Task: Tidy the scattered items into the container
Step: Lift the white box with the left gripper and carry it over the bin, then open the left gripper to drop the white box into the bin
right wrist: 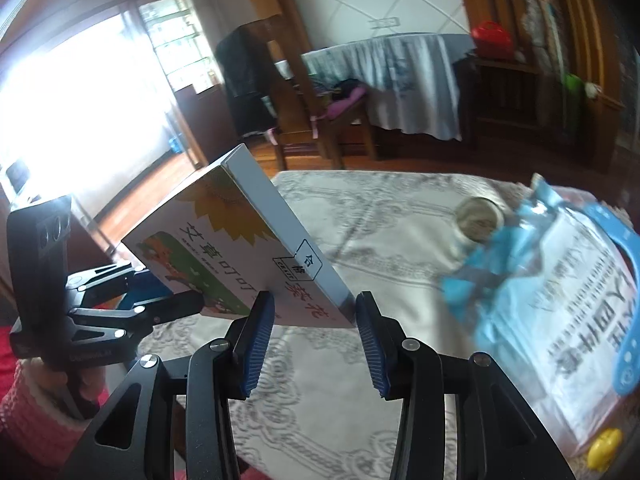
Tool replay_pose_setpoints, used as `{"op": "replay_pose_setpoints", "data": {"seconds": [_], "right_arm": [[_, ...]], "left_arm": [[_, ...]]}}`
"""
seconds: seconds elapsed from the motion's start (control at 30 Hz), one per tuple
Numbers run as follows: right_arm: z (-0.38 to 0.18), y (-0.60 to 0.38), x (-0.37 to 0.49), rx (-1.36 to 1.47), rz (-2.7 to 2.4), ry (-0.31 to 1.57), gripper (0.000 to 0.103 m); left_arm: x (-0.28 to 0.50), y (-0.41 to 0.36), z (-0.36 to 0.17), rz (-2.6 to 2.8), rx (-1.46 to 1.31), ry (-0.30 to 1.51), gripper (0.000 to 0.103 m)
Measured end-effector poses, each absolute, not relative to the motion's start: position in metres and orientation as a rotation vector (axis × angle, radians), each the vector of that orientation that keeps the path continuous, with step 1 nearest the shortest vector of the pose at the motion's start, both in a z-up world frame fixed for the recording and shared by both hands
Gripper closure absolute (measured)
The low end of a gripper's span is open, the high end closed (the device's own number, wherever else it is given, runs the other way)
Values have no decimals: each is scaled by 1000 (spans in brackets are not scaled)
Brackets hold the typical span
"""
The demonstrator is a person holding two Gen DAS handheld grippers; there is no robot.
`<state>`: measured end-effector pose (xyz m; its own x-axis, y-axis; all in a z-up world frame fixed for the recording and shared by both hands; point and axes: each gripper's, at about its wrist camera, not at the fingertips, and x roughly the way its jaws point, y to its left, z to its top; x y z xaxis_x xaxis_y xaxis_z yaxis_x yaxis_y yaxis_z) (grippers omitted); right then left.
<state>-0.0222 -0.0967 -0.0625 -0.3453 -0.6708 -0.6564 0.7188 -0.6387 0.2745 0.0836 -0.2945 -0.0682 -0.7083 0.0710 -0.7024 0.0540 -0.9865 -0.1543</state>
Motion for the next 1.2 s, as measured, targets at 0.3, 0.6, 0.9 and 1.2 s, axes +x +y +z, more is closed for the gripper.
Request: {"op": "replay_pose_setpoints", "data": {"seconds": [0.3, 0.6, 0.9, 1.2], "right_arm": [[-64, -219, 36, 886, -1852, 211, 61], [-82, -350, 110, 819, -1658, 333, 61], [-123, -454, 151, 841, -1538, 394, 61], [-180, -528, 147, 903, -1493, 449, 61]], "left_arm": [[178, -392, -79, 3063, -1251, -420, 55], [272, -482, -100, 3228, -1305, -623, 55], [322, -558, -141, 3298, -1412, -793, 55], [328, -621, -200, 3247, -1540, -945, 55]]}}
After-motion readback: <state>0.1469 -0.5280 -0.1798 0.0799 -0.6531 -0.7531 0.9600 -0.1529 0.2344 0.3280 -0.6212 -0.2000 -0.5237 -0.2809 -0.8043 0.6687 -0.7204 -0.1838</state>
